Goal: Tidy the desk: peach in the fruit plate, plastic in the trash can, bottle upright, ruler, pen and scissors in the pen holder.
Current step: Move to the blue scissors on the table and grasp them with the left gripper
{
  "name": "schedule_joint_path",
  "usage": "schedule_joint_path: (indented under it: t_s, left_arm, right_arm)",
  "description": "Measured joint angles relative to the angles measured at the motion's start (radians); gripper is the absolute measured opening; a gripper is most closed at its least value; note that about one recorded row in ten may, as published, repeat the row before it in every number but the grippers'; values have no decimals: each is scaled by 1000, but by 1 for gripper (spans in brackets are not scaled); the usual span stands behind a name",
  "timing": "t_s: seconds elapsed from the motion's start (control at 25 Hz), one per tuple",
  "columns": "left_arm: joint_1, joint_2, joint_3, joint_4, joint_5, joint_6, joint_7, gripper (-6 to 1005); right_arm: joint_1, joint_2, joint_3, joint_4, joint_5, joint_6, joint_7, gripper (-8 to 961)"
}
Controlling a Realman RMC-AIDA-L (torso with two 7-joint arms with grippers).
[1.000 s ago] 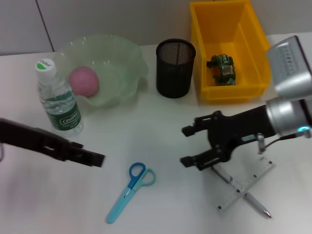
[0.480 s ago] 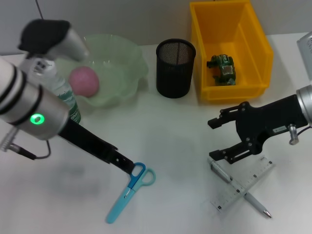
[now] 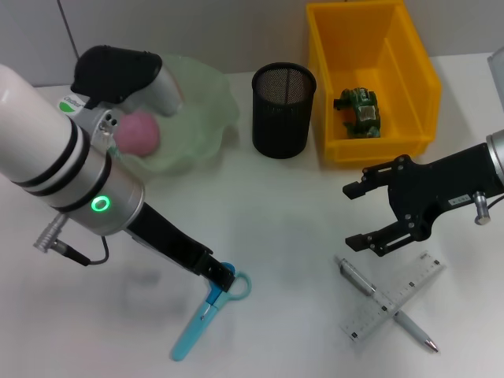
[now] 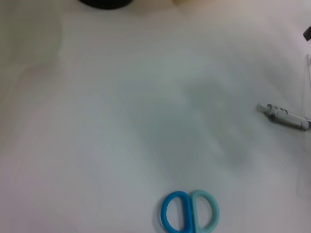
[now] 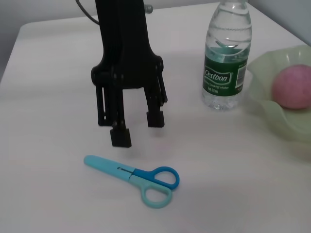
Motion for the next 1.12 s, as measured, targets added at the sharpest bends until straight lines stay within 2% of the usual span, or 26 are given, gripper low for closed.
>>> schedule_joint_path:
  t_s: [0.32,1.12]
  left_arm:
    - [-35,-1,29,-84,1,-21,12,815]
    - [-52,-2,121,-143,-26,-64,67,745]
  right_arm:
    - [9,1,0,-2,-3,-3,7,819]
    - [5,5,0,-2,-5,3,2,819]
